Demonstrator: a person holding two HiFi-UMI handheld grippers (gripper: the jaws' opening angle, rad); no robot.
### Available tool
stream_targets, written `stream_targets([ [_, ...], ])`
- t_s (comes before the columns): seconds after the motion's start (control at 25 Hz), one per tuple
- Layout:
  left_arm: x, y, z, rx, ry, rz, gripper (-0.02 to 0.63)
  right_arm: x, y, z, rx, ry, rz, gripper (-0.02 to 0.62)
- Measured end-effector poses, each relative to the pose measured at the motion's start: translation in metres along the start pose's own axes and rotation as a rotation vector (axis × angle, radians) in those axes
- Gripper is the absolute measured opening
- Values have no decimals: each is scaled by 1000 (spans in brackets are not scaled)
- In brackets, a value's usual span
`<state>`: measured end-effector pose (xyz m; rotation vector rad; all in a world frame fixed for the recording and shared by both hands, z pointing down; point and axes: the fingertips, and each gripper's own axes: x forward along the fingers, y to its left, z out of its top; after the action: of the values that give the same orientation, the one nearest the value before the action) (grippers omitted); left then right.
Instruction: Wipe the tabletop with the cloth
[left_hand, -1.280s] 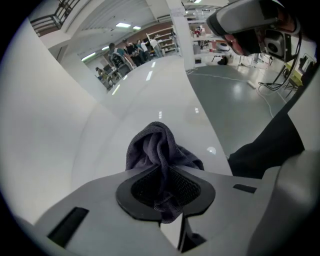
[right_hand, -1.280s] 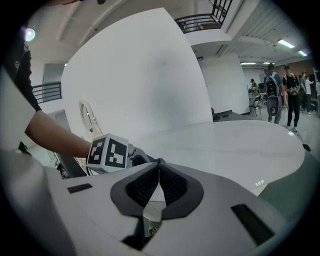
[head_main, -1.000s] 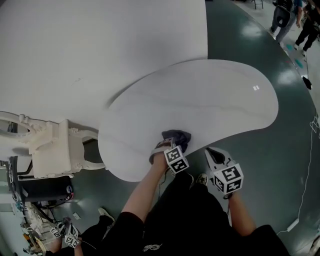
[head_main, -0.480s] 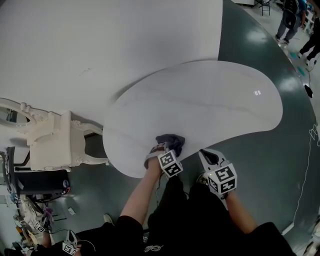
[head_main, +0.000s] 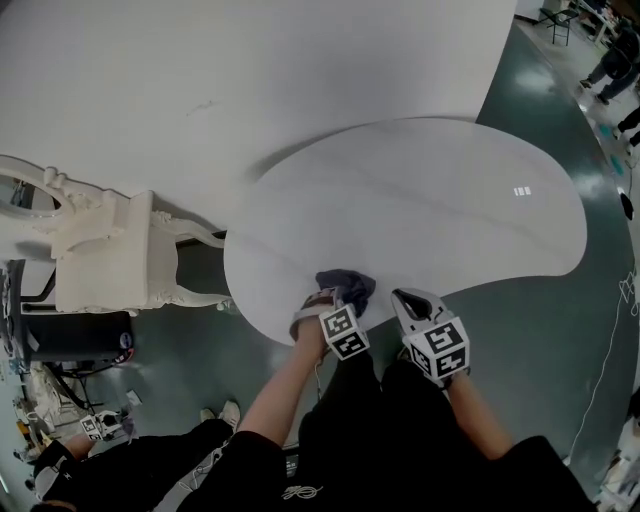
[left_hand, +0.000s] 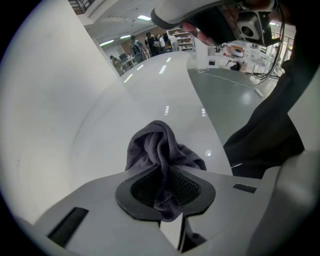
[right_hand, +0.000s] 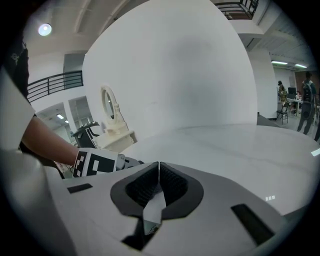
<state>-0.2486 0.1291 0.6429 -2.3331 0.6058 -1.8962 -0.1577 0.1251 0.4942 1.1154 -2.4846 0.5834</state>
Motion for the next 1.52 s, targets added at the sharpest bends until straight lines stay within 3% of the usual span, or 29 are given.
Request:
stream_targets([
  [0.28,-4,16,-25,-20,-28,-9,60,33,29,8,-21,30,40,14],
  [0.64,10,63,-36,57,-47,-25,64,64,39,14,-27,64,17,12],
  [1.04,37,155,-43,127,-65,-19,64,100,28,43,-2,42,-58,14],
  [1.32,56,236,-57,107,-58,4,64,122,16,77,6,1,-116,14],
  [1.52,65,289,-68,86,-35,45,64,125,10,80,26,7,-136,14],
])
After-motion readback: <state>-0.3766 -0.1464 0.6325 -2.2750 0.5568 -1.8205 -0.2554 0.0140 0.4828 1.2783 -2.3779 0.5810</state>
